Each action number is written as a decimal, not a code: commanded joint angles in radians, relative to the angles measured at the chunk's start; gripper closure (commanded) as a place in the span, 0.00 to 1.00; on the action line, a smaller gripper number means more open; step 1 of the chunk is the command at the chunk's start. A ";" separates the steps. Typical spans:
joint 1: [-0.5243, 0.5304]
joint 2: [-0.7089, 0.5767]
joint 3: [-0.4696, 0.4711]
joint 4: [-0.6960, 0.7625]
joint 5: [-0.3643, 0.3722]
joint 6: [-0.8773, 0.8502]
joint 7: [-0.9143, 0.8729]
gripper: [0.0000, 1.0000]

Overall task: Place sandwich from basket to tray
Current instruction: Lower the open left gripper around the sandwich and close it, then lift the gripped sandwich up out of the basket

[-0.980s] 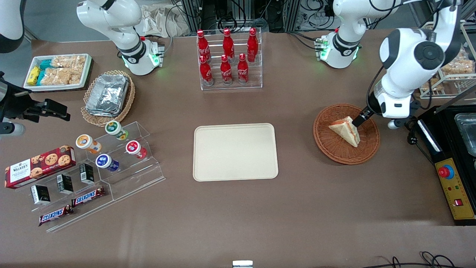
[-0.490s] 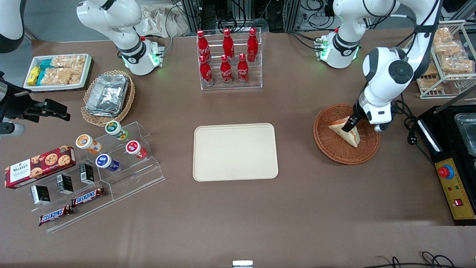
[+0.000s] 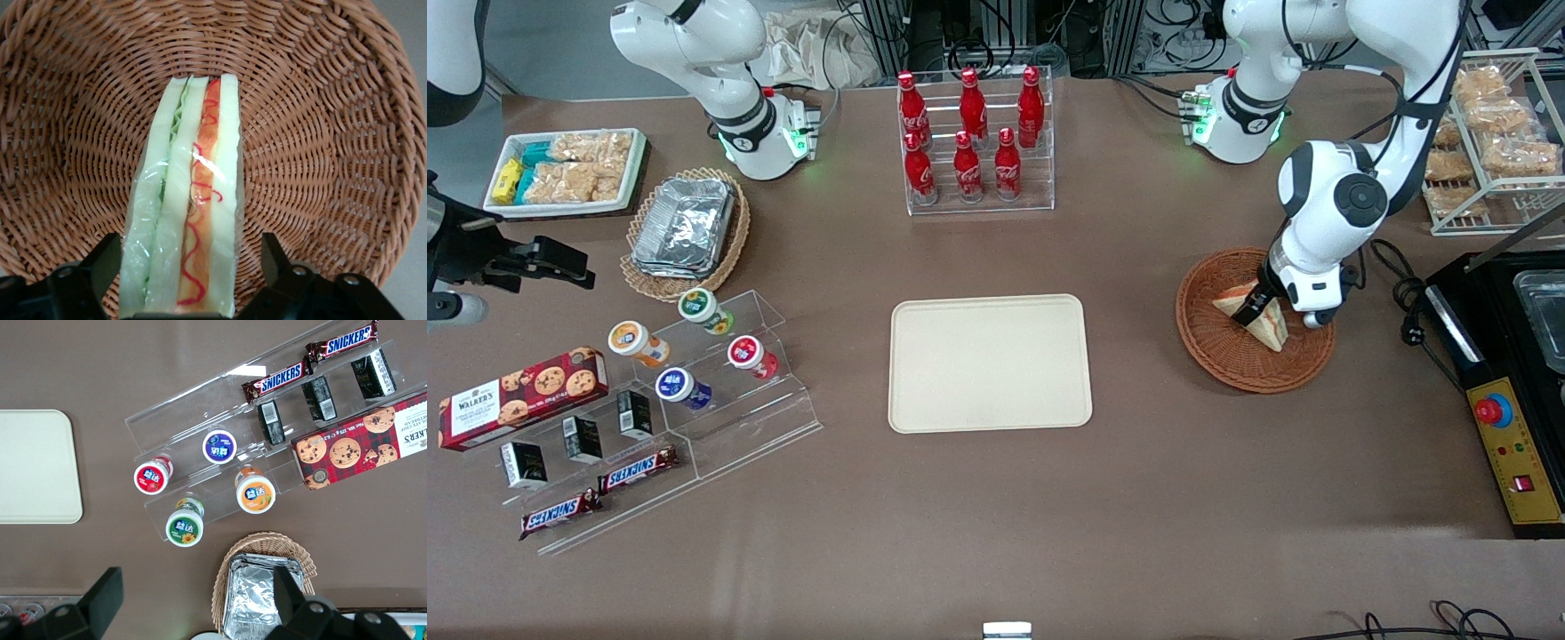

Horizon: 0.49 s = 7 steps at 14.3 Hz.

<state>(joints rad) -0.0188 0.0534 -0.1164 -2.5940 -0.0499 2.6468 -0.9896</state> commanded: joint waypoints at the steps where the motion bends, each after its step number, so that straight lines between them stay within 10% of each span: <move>1: 0.000 0.014 -0.005 -0.025 0.005 0.101 -0.055 1.00; 7: -0.003 -0.030 -0.008 -0.011 0.015 0.084 -0.041 1.00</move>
<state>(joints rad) -0.0190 0.0568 -0.1162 -2.5876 -0.0501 2.6568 -0.9876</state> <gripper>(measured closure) 0.652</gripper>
